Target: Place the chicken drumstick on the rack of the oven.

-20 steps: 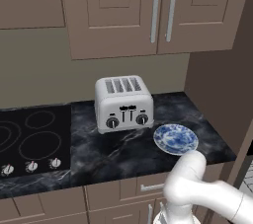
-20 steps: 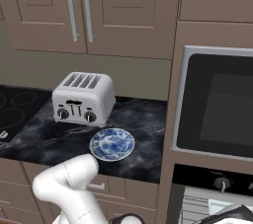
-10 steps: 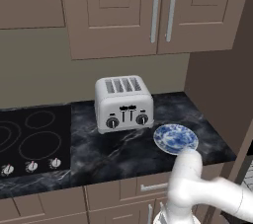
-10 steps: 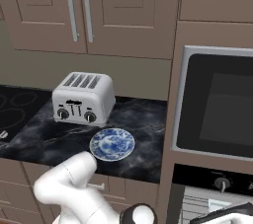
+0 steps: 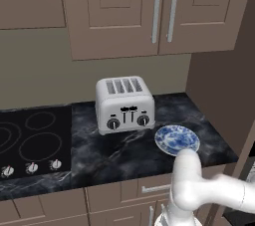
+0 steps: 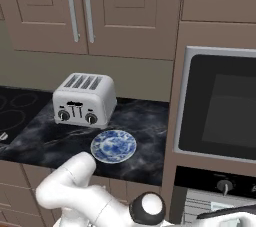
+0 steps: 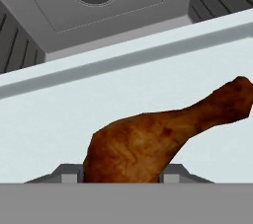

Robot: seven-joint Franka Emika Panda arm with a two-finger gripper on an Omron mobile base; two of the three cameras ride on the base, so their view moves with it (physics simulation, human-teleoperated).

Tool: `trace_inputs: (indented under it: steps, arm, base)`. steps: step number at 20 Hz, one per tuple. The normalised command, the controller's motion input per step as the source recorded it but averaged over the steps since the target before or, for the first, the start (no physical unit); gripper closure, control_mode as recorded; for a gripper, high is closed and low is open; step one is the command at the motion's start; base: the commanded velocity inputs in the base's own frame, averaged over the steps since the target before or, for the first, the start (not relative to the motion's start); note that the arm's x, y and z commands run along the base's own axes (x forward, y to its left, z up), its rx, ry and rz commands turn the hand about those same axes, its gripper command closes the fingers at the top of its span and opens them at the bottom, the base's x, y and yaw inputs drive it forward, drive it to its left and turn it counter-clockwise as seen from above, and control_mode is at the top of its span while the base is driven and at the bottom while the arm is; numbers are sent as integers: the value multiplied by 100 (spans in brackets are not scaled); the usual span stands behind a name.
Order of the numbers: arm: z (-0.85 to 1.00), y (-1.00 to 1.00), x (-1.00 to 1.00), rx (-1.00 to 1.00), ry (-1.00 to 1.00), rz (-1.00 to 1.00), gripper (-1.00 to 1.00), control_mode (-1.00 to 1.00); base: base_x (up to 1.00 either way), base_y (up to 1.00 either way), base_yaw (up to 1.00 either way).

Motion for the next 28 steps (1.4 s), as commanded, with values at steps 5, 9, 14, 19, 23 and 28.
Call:
trace_inputs:
  steps: [5, 9, 14, 19, 23, 28]
  arm:
    - [-19, 5, 0, 0, -1, 0, 100, -100]
    - [-11, 5, 0, 0, 0, 0, -100, -100]
    - [0, 0, 0, 0, -2, 0, -100, -100]
    - [4, 0, 0, 0, -1, 0, -100, -100]
    - [32, 0, -15, 0, 0, 0, -100, -100]
    - [39, 0, -53, 0, 0, 0, -100, -100]
  base:
    - [0, 0, 0]
    - [0, 0, 0]
    - [0, 0, 0]
    - [0, 0, 0]
    - [0, 0, 0]
    - [0, 0, 0]
